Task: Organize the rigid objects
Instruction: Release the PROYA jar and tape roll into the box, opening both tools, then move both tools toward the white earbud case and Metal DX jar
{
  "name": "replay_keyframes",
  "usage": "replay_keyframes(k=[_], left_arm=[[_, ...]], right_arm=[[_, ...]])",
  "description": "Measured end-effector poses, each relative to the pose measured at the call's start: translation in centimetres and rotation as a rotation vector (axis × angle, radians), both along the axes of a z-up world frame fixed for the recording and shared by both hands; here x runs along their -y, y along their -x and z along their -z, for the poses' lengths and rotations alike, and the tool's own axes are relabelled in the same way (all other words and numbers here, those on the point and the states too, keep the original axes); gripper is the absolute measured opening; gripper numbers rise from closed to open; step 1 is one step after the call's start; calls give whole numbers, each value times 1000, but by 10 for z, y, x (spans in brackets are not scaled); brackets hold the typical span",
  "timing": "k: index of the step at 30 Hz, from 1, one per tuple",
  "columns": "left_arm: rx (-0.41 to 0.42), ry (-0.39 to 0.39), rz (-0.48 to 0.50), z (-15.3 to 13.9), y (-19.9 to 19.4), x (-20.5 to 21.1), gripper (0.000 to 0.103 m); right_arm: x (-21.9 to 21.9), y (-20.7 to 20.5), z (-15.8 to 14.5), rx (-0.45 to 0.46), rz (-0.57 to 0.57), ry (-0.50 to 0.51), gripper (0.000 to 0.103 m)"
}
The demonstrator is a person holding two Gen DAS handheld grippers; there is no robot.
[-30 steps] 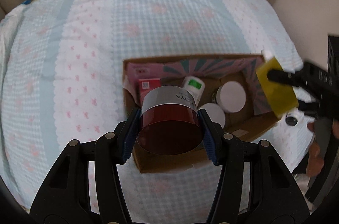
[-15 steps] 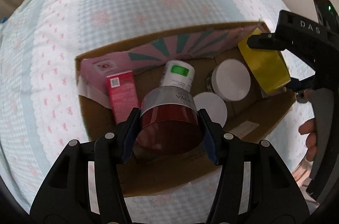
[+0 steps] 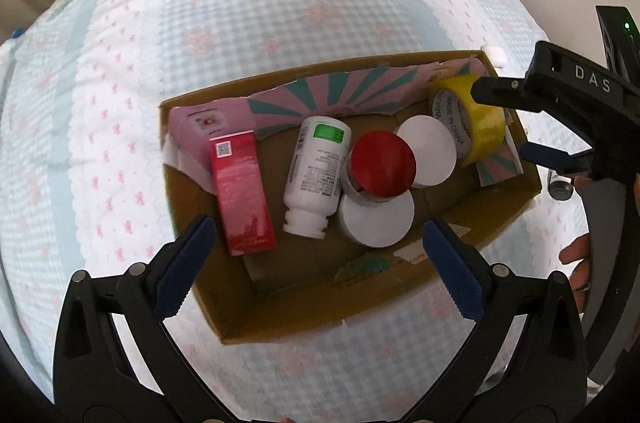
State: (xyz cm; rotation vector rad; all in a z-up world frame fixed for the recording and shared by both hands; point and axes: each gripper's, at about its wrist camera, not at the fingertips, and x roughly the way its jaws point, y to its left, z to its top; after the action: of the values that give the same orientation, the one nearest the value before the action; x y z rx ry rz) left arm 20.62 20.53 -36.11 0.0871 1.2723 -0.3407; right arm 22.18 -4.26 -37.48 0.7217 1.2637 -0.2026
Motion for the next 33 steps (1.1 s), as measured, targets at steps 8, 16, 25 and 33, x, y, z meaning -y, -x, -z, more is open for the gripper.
replay_keyframes(k=[8,16,25,33], left_arm=[[51,1,-24,-29,23,-8,103],[102,18,-84,-74,47,-21,103],[176,37,-121,-126,67,-2,103],[243,40,-143,-157,77,67,103]], right_arm=[[-7,15,-27,47,-44,17,103],[-12,44,-74,108,-93,56,103],[10,85,-143,175,-201,196,103],[81,120,-175,223,-208,285,103]])
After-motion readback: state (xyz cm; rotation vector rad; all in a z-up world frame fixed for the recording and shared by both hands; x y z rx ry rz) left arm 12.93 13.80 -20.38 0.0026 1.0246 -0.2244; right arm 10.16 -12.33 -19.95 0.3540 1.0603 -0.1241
